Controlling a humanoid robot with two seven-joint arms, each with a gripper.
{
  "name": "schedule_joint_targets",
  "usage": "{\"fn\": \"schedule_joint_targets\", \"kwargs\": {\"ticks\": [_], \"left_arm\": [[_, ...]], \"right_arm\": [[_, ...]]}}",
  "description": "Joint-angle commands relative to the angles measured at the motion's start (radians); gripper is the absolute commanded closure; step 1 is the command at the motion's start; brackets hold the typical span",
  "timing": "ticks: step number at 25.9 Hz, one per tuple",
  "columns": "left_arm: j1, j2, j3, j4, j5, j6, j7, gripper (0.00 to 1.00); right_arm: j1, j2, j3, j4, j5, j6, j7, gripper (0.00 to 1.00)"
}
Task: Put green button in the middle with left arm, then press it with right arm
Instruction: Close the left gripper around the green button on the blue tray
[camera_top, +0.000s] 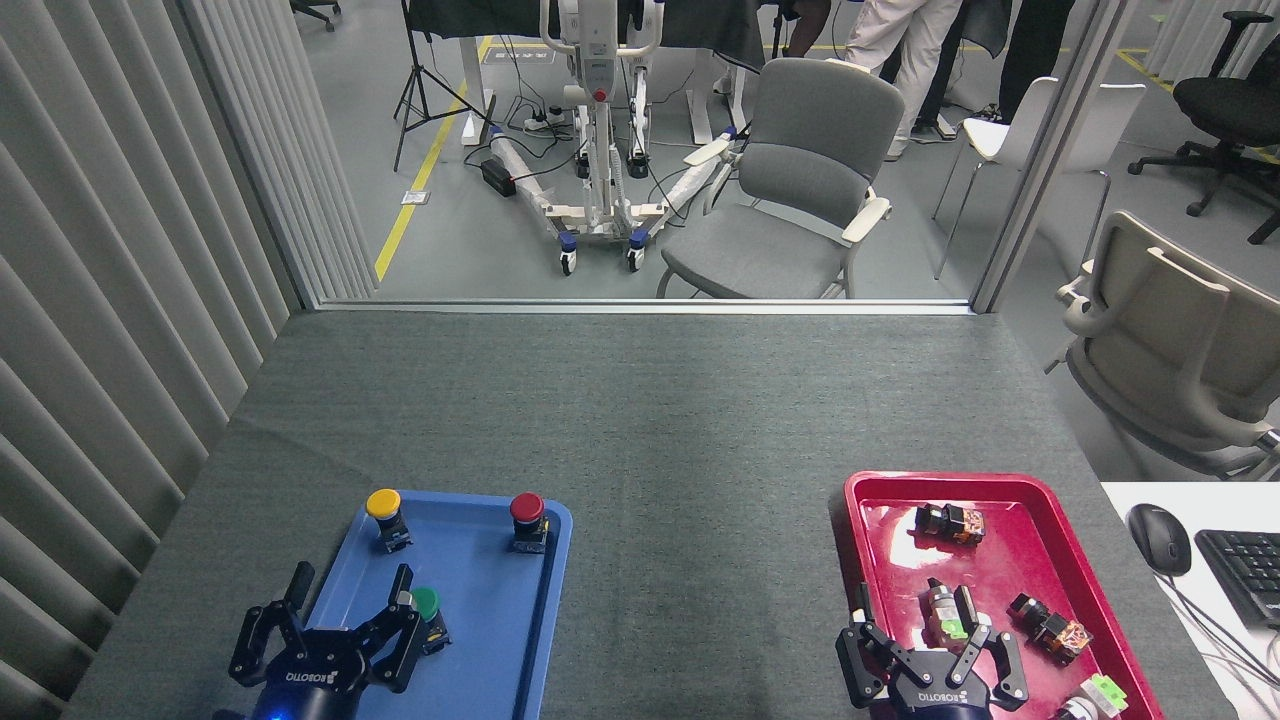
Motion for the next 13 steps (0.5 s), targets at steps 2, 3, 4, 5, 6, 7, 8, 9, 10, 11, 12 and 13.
{"fn": "schedule_joint_targets", "kwargs": {"ticks": [2,3,4,5,6,7,8,9,10,11,12,13], "left_arm": [[-0.014,0.001,0.000,0.006,0.003,-0.002,0.000,0.00],[-0.011,0.004,0.000,0.003,0.004,-0.008,0.000,0.00],[-0.009,0.004,0.000,0.000,0.004,-0.018,-0.006,0.00],[-0.008,0.004,0.000,0.000,0.004,-0.033,-0.006,0.00],[-0.006,-0.003,0.000,0.000,0.004,-0.045,-0.006,0.00],[-0.005,-0.005,0.000,0.000,0.004,-0.048,0.006,0.00],[-0.003,-0.005,0.000,0.003,0.006,-0.048,0.009,0.00],[-0.003,-0.005,0.000,0.007,0.007,-0.048,0.009,0.00],[-0.005,-0.003,0.000,0.009,0.007,-0.045,0.009,0.00],[-0.005,-0.003,0.001,0.009,0.006,-0.041,0.009,0.00],[-0.006,-0.002,0.001,0.007,0.006,-0.041,0.009,0.00],[-0.012,0.003,0.001,0.007,0.006,-0.041,0.000,0.00]], "right_arm": [[0.000,0.005,0.000,0.000,0.002,0.000,-0.002,0.01],[0.000,0.005,0.000,0.000,0.003,0.002,0.000,0.01],[0.000,0.005,0.002,0.000,0.003,0.002,-0.002,0.01],[0.000,0.005,0.002,0.000,0.003,0.002,-0.002,0.01],[0.000,0.005,0.002,0.000,0.003,0.002,-0.002,0.01],[0.000,0.005,0.002,0.000,0.003,0.002,-0.002,0.01],[0.000,0.005,0.002,0.000,0.003,0.002,-0.002,0.01],[0.000,0.005,0.002,0.000,0.003,0.002,-0.002,0.01],[-0.002,0.005,0.002,0.000,0.003,0.002,-0.002,0.01],[-0.002,0.005,0.002,0.000,0.003,0.002,-0.002,0.01],[-0.002,0.004,0.002,0.000,0.003,0.002,-0.002,0.01],[0.000,0.004,0.000,0.000,0.003,0.002,-0.002,0.01]]}}
